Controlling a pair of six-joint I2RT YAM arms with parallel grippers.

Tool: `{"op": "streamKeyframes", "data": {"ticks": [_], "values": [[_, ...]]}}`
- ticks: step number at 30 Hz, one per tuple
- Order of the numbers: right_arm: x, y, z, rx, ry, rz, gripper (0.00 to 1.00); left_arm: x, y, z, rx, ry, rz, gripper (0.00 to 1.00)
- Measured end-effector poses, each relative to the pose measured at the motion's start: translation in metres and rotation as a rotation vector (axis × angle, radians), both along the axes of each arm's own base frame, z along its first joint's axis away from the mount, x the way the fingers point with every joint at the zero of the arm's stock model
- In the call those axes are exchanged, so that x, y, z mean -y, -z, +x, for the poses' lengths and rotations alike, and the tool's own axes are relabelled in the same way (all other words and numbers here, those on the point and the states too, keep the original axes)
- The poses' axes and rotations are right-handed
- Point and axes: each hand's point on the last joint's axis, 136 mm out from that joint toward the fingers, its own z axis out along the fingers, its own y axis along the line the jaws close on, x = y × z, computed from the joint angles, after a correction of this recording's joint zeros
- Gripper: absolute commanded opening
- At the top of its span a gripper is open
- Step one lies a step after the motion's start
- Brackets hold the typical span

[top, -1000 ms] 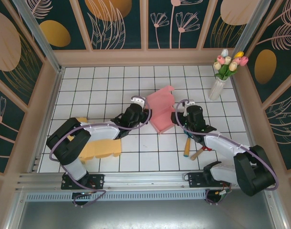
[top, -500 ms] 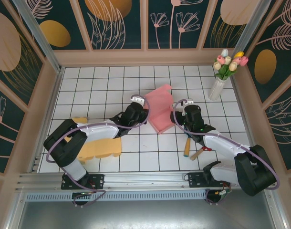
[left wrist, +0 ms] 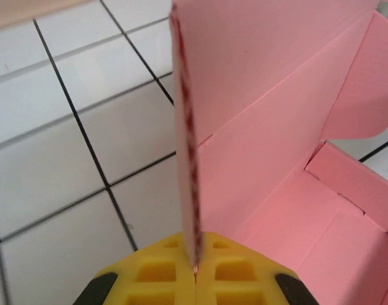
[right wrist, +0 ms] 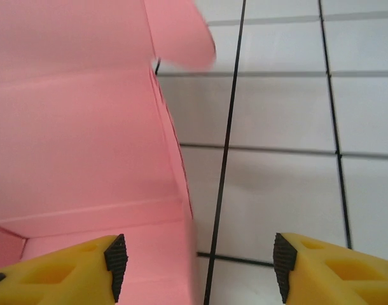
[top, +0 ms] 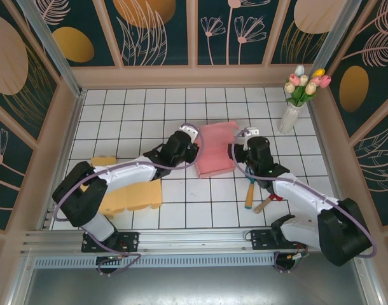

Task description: Fold the paper box

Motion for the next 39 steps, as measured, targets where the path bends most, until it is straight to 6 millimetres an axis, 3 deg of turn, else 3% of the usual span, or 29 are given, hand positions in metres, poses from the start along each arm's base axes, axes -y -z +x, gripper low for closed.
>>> {"op": "streamKeyframes", "data": {"ticks": [5, 8, 11, 15, 18, 23, 27, 33, 39], "values": [[0.021, -0.053, 0.008, 0.185, 0.016, -0.056, 0.66, -0.012, -0.039, -0.012, 0.184, 0.126, 0.111, 0.0], [0.031, -0.077, 0.013, 0.277, 0.02, -0.12, 0.66, -0.019, -0.05, -0.028, 0.273, 0.216, 0.14, 0.0], [0.034, -0.086, 0.016, 0.332, -0.009, -0.216, 0.65, -0.027, -0.05, -0.043, 0.346, 0.273, 0.158, 0.0], [0.038, -0.085, 0.018, 0.361, -0.077, -0.334, 0.61, -0.036, -0.043, -0.058, 0.409, 0.322, 0.182, 0.0], [0.027, -0.076, 0.016, 0.375, -0.175, -0.39, 0.56, -0.038, -0.042, -0.062, 0.44, 0.341, 0.191, 0.0], [-0.005, -0.033, 0.0, 0.36, -0.454, -0.476, 0.53, -0.039, -0.047, -0.061, 0.481, 0.343, 0.183, 0.0], [-0.018, -0.009, -0.011, 0.332, -0.587, -0.501, 0.53, -0.041, -0.046, -0.059, 0.492, 0.337, 0.179, 0.0], [-0.035, -0.007, -0.025, 0.366, -0.72, -0.477, 0.52, -0.04, -0.048, -0.06, 0.506, 0.348, 0.156, 0.0], [-0.049, -0.013, -0.039, 0.412, -0.822, -0.43, 0.4, -0.033, -0.05, -0.061, 0.512, 0.369, 0.123, 0.0]]}}
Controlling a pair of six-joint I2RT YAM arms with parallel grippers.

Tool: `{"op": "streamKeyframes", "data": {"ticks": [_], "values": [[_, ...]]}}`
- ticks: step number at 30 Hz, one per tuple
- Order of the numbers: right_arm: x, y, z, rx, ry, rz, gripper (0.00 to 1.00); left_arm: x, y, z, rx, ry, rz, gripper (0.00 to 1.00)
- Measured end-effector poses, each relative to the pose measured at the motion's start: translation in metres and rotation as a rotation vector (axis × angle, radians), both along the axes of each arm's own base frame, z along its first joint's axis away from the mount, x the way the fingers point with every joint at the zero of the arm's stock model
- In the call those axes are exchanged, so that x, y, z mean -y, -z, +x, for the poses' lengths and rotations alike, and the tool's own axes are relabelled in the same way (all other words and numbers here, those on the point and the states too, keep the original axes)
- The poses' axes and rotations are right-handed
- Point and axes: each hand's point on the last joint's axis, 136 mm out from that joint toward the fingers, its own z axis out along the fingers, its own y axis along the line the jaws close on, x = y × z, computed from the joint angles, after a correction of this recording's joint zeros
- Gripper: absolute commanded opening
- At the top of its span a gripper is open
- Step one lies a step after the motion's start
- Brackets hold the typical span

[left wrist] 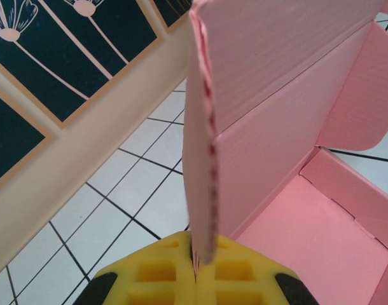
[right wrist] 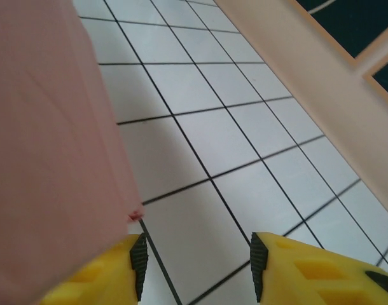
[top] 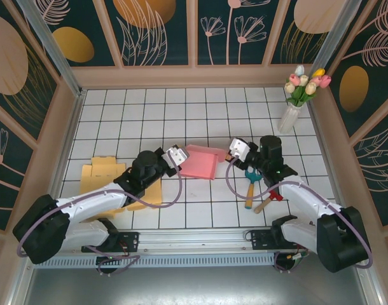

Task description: Fold the paper box

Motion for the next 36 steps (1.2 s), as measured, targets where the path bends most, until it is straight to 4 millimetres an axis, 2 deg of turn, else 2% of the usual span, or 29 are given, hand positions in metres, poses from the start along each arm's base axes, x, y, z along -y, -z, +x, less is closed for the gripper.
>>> {"op": "streamKeyframes", "data": {"ticks": [4, 9, 13, 17, 22, 24, 29, 36], "values": [[-0.004, -0.001, -0.01, 0.026, -0.052, -0.004, 0.34, 0.002, 0.004, 0.006, -0.024, -0.013, -0.035, 0.0], [-0.01, 0.008, -0.021, 0.031, -0.11, -0.047, 0.29, 0.005, 0.017, 0.023, -0.089, -0.08, -0.079, 0.0], [-0.021, 0.014, -0.033, 0.043, -0.173, -0.082, 0.27, 0.01, 0.022, 0.038, -0.125, -0.131, -0.124, 0.0], [-0.034, 0.023, -0.046, 0.047, -0.237, -0.124, 0.27, 0.013, 0.03, 0.045, -0.146, -0.151, -0.155, 0.0], [-0.041, 0.044, -0.052, 0.002, -0.269, -0.175, 0.3, 0.016, 0.043, 0.047, -0.173, -0.152, -0.177, 0.0], [-0.041, 0.047, -0.052, -0.005, -0.269, -0.183, 0.35, 0.016, 0.05, 0.046, -0.187, -0.156, -0.181, 0.0], [-0.051, 0.044, -0.058, 0.005, -0.292, -0.189, 0.42, 0.015, 0.057, 0.045, -0.202, -0.163, -0.213, 0.0], [-0.055, 0.043, -0.063, -0.017, -0.303, -0.205, 0.44, 0.008, 0.065, 0.039, -0.208, -0.17, -0.237, 0.0]]}}
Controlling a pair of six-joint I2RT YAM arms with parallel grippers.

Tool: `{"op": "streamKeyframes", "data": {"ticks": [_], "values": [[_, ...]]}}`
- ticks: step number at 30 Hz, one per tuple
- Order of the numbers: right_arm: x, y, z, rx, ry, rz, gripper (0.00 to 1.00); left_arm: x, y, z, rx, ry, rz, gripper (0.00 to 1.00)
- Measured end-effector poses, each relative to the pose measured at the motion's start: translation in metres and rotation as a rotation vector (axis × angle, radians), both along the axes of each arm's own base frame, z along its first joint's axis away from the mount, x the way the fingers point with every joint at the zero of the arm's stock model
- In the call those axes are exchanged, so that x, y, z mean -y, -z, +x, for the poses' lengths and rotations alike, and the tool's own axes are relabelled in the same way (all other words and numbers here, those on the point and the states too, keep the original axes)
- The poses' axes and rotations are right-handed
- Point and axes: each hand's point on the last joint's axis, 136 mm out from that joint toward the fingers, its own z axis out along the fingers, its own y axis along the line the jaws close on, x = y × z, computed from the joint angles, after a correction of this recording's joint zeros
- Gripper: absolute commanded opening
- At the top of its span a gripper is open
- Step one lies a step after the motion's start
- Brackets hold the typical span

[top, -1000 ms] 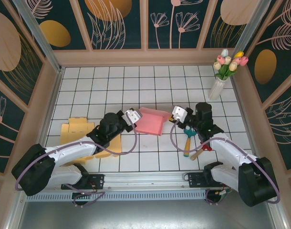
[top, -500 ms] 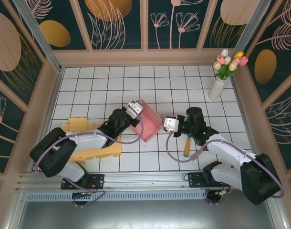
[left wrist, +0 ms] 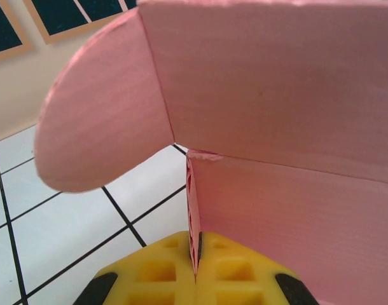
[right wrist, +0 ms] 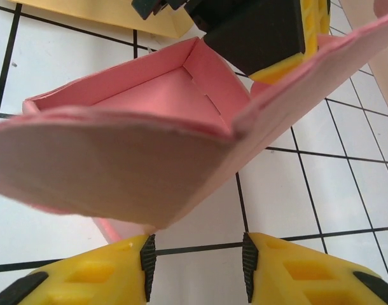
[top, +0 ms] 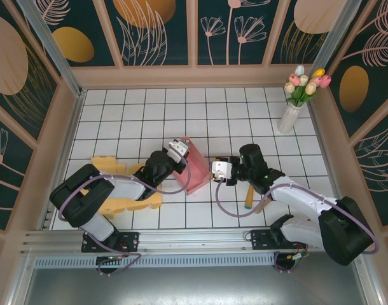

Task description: Fold the paper box

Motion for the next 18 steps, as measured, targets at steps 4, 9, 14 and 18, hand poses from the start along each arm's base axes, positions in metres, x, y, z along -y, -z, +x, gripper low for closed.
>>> {"op": "streamKeyframes", "data": {"ticks": [4, 9, 14, 18], "values": [[-0.003, 0.0, -0.004, -0.011, -0.01, -0.017, 0.46, -0.003, 0.002, -0.004, 0.002, 0.0, -0.012, 0.0], [-0.009, 0.001, -0.011, -0.019, -0.032, -0.038, 0.46, -0.006, 0.006, -0.009, -0.003, -0.003, -0.033, 0.0], [-0.018, 0.004, -0.02, -0.027, -0.062, -0.063, 0.46, -0.008, 0.014, -0.011, -0.013, -0.007, -0.05, 0.0], [-0.019, 0.007, -0.027, -0.042, -0.073, -0.092, 0.47, -0.01, 0.019, -0.013, -0.019, -0.009, -0.058, 0.0]]}}
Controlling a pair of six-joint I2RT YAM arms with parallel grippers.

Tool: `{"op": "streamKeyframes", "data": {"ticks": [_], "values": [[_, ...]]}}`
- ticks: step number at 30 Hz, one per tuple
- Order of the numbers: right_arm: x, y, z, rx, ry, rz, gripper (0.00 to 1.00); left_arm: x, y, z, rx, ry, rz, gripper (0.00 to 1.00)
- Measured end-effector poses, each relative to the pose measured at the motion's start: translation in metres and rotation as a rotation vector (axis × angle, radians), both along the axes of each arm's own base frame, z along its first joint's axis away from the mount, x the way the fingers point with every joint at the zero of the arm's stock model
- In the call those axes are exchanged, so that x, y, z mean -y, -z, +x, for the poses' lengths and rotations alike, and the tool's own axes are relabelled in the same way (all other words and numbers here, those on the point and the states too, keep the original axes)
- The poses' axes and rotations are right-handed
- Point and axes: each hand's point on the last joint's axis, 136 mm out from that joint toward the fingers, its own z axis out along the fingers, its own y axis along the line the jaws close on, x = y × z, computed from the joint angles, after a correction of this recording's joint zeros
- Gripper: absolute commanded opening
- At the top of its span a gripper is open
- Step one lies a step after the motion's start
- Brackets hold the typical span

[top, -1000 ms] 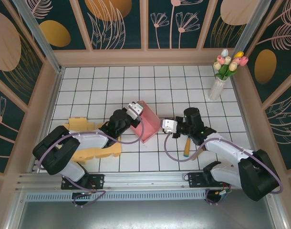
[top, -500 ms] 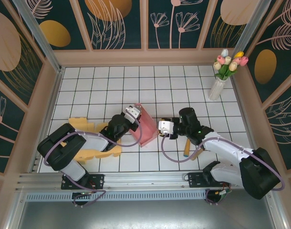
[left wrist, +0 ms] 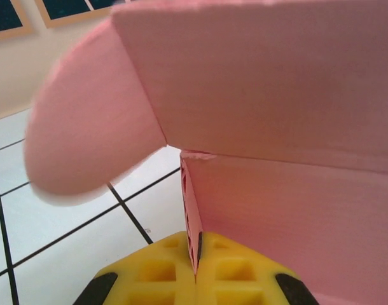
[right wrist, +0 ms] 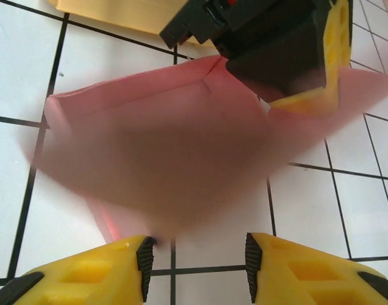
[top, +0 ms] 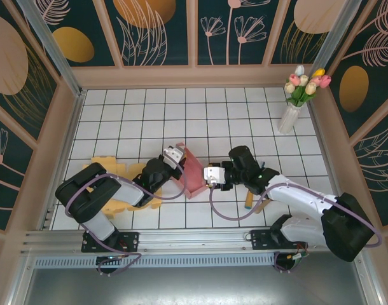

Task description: Fold the paper box

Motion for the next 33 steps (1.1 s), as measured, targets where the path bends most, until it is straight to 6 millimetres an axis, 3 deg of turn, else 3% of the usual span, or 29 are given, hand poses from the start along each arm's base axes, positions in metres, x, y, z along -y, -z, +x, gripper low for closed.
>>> {"op": "streamKeyframes", "data": {"ticks": [7, 12, 21, 26, 28, 33], "values": [[-0.004, -0.001, -0.006, -0.013, -0.007, -0.011, 0.46, -0.001, -0.001, -0.002, 0.005, 0.002, -0.019, 0.0], [-0.013, -0.003, -0.01, 0.023, -0.008, -0.012, 0.38, -0.001, -0.003, -0.005, 0.004, 0.011, -0.043, 0.0], [-0.031, 0.002, -0.018, 0.108, -0.004, -0.042, 0.33, -0.004, 0.004, -0.007, -0.07, -0.015, -0.109, 0.13], [-0.033, 0.02, -0.021, 0.115, 0.001, -0.1, 0.33, -0.015, 0.022, -0.015, -0.16, -0.048, -0.12, 0.24], [-0.033, 0.027, -0.02, 0.116, 0.007, -0.121, 0.33, -0.02, 0.028, -0.019, -0.193, -0.062, -0.118, 0.35], [-0.032, 0.028, -0.015, 0.136, 0.032, -0.133, 0.33, -0.027, 0.025, -0.023, -0.24, -0.093, -0.14, 0.49]]}}
